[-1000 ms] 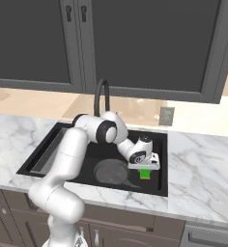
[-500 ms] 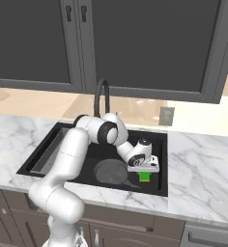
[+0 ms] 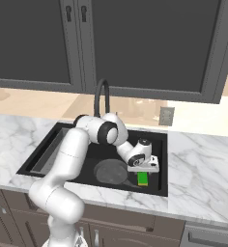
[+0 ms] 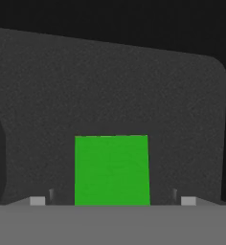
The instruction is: Pick the pan and sponge and place them into the sink. Then turn on the water.
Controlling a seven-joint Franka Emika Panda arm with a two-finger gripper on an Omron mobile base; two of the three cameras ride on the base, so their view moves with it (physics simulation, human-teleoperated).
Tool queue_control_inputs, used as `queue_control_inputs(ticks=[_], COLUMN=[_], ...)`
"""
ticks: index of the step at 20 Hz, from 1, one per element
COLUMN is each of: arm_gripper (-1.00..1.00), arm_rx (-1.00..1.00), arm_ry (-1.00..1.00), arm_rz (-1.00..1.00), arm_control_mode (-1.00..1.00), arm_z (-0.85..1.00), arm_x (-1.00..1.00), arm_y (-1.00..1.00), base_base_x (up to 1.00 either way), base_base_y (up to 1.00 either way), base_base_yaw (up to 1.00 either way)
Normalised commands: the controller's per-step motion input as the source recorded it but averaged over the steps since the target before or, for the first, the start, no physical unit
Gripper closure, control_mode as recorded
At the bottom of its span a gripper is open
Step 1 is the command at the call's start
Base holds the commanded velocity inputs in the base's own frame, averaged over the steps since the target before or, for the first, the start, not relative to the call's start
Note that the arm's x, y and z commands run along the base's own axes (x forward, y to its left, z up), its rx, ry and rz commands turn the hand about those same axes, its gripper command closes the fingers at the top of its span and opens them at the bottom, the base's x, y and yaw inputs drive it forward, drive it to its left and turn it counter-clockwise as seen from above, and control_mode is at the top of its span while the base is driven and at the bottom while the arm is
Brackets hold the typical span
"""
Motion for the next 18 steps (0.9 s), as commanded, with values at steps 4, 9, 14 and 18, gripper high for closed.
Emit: queue_control_inputs(ticks=[4, 9, 14, 18], arm_gripper=[-1.00, -1.00, -1.00, -1.00], arm_rx=[0.00, 0.00, 0.00, 0.00], arm_ry=[0.00, -0.01, -0.04, -0.14], arm_rz=[0.00, 0.00, 0.00, 0.03], arm_control_mode=[-1.00, -1.00, -1.00, -1.00], arm_z=[0.18, 0.33, 0.36, 0.49], arm_x=[-0.04, -0.17, -0.32, -0.46], arm_y=[0.00, 0.00, 0.00, 0.04], base_base_x=[0.00, 0.00, 0.00, 0.00], base_base_y=[0.00, 0.00, 0.00, 0.00], base_base_yaw=[0.00, 0.00, 0.00, 0.00])
